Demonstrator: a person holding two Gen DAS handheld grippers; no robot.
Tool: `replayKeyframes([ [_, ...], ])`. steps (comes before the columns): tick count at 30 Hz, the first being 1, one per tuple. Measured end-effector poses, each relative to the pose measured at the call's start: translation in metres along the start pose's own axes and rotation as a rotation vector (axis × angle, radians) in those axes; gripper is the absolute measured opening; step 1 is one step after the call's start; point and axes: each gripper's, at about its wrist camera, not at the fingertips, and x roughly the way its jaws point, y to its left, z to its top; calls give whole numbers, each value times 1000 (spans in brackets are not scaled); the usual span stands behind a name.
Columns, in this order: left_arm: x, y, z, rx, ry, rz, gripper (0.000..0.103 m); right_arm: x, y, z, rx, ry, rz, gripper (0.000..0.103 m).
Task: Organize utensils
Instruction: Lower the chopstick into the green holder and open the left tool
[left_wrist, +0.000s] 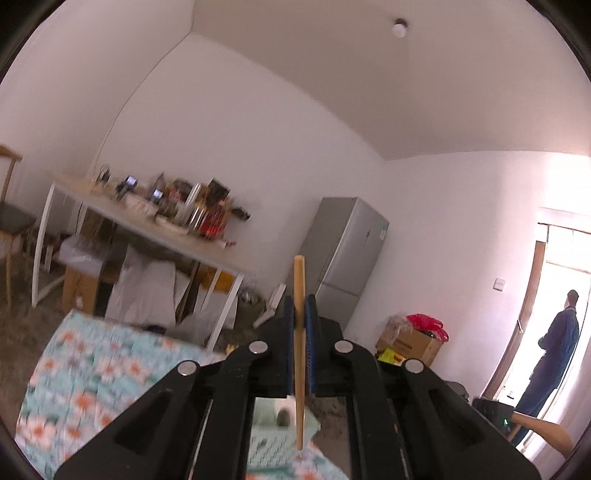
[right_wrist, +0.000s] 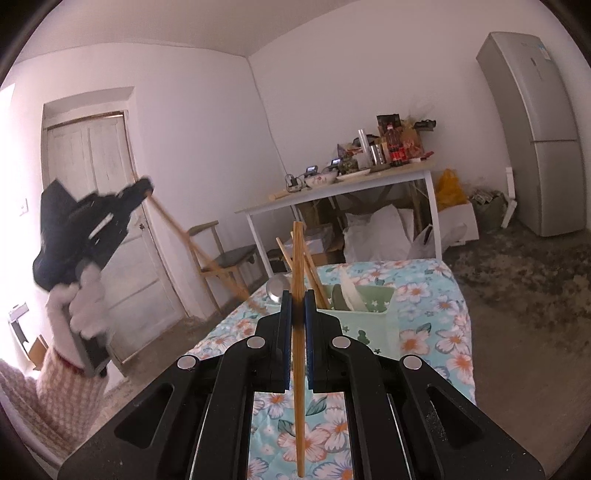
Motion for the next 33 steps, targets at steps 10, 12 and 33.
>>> replayKeyframes([
  [10, 85, 5, -31, 55, 77, 116, 5, 0, -14, 1, 29, -4, 26, 5],
  [12, 100, 10, -45, 46, 123, 132, 5, 1, -15, 1, 31, 0, 28, 5],
  [33, 42, 43, -82, -19, 191, 213, 74, 8, 33, 75, -137, -135, 56, 5],
])
